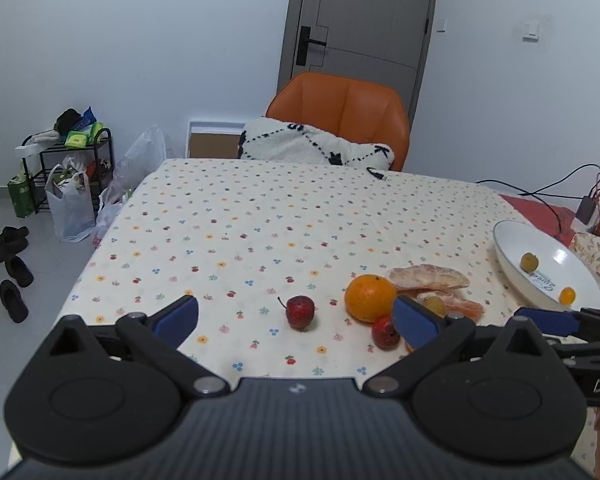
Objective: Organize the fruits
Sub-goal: 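Move both open grippers back toward the fruit pile, then grasp the large orange with the right gripper while the left gripper grasps the red apple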
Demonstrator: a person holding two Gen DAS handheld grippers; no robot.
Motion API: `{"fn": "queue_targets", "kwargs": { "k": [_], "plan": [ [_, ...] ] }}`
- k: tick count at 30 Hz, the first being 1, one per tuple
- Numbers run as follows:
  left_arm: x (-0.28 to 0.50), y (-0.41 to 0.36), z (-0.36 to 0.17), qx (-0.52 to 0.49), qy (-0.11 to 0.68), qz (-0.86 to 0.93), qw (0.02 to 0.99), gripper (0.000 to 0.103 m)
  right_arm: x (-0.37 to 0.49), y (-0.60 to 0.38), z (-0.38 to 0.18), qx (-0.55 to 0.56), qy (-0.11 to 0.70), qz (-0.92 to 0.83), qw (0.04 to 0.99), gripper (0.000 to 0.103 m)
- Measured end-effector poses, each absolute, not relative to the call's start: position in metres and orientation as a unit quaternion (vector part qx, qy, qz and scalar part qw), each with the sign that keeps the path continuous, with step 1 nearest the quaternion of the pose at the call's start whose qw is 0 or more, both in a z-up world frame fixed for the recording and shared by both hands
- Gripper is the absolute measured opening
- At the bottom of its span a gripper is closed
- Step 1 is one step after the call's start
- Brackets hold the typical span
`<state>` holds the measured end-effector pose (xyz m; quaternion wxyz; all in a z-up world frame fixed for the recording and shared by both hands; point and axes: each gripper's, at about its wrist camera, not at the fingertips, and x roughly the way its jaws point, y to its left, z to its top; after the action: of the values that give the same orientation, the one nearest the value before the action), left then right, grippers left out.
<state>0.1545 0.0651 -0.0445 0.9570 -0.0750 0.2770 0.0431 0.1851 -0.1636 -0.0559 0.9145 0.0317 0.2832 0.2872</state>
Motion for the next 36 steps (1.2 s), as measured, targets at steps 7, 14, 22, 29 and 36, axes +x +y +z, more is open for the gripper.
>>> {"fn": "queue_targets", "kwargs": {
  "k": [7,14,22,29,36],
  "plan": [
    [0.17,0.069,-0.058,-0.079,0.289,0.038,0.953,0.083,0.198,-0.148,-0.066,0.027,0.31,0.297,0.903,0.055],
    [0.185,0.071,-0.071,-0.092,0.305,0.028,0.947,0.065,0.206,-0.138,-0.074,0.029,0.333,0.307,0.891,0.048],
    [0.197,0.074,-0.08,-0.101,0.315,0.022,0.944,0.051,0.211,-0.133,-0.078,0.026,0.338,0.307,0.889,0.048],
    [0.201,0.071,-0.086,-0.092,0.313,0.021,0.945,0.041,0.213,-0.131,-0.084,0.028,0.348,0.306,0.886,0.039],
    [0.199,0.072,-0.084,-0.096,0.313,0.018,0.945,0.02,0.214,-0.134,-0.084,0.035,0.347,0.305,0.886,0.036]
  ]
}}
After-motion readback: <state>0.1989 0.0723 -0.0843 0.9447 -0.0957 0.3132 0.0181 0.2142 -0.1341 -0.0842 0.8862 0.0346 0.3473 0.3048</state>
